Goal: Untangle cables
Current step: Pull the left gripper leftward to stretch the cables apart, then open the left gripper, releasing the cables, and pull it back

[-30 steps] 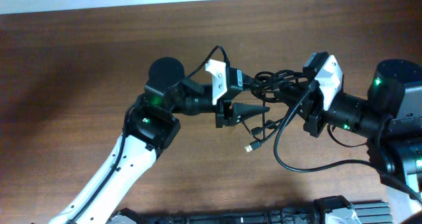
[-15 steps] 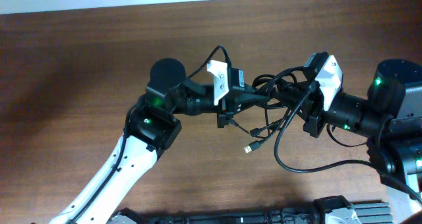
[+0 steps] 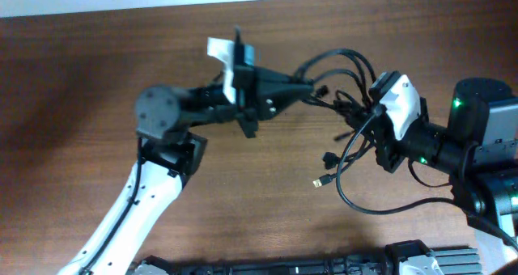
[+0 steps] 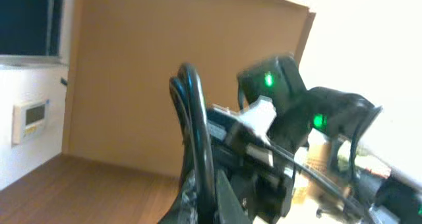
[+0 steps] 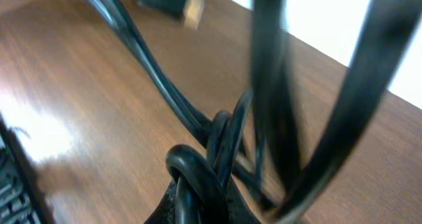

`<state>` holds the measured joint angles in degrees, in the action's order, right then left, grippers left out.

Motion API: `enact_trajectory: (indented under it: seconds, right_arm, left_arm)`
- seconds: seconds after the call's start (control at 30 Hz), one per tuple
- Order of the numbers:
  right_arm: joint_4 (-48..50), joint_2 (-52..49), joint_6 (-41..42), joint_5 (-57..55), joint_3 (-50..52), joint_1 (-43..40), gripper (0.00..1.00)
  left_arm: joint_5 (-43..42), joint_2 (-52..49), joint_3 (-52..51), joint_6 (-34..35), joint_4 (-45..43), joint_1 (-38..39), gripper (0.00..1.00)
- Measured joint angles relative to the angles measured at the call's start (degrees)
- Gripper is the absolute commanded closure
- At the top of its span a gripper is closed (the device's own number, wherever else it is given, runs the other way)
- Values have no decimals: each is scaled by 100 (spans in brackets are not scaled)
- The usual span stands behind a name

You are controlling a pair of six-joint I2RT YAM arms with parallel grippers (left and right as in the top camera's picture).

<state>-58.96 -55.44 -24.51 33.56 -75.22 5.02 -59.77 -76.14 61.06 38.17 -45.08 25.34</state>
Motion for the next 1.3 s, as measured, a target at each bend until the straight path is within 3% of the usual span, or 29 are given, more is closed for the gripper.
enact_trajectory:
  seconds: [0.27, 0.4, 0.57, 0.7, 0.73, 0.87, 0.97, 1.03, 1.3]
  right_arm:
    - [-164, 9, -369, -232, -22, 0, 96]
    - [-190, 9, -422, -273, -22, 0, 96]
    - [-199, 9, -426, -297, -22, 0, 96]
    - [-221, 9, -428, -345, -22, 0, 96]
    - [-240, 9, -428, -376, -22, 0, 96]
    - [-280, 9, -422, -450, -22, 0, 96]
    - [-299, 9, -420, -551, -22, 0, 96]
    - [-284, 9, -413, -581, -22, 0, 96]
    - [-179, 2, -411, -590, -22, 0, 96]
  left_arm:
    - [79, -4, -4, 2492, -407, -920, 100]
    - [94, -4, -4, 2927, -409, -1338, 100]
    - [114, -4, -4, 2983, -315, -1762, 100]
    - [181, 2, 13, 2909, 555, -1963, 99]
    - [212, 2, 20, 2863, 868, -2000, 91]
    - [459, 17, 37, 2741, 2500, -2131, 80]
    - [586, 17, 42, 2511, 3222, -2197, 77]
    - [612, 17, 46, 2343, 3698, -2199, 66]
    - [57, 17, 44, 1257, 4127, -2186, 38]
